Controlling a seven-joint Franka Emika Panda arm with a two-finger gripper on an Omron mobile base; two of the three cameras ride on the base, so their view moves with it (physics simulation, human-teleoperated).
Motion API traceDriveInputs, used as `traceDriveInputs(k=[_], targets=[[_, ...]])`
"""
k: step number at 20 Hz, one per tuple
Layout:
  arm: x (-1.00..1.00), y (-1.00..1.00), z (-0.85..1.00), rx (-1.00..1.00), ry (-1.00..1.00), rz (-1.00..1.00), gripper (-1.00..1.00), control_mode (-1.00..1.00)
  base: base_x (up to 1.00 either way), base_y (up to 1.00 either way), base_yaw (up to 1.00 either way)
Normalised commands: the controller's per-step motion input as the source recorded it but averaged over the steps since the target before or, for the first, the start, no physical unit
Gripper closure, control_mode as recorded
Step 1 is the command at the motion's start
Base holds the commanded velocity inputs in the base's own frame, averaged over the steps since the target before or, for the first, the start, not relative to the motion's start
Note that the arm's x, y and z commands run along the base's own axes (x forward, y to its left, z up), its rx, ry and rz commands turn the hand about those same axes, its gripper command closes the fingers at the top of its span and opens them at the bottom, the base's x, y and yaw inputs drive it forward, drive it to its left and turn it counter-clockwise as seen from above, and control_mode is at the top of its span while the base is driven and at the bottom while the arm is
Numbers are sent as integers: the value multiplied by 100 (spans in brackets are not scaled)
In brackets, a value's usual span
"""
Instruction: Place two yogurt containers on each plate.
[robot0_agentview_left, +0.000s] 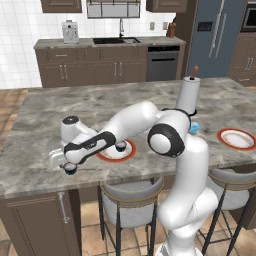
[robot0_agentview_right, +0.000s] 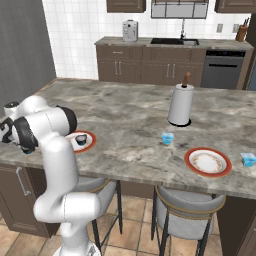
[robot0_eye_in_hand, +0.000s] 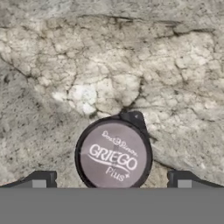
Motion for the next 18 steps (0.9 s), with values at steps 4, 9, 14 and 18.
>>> traceDriveInputs(k=[4,9,14,18], targets=[[8,0,-17,0,0,0,-100,-100,0,0,0],[0,0,-11,0,0,0,-100,-100,0,0,0],[0,0,-16,0,0,0,-100,-100,0,0,0],[1,0,-8,0,0,0,-100,-100,0,0,0]])
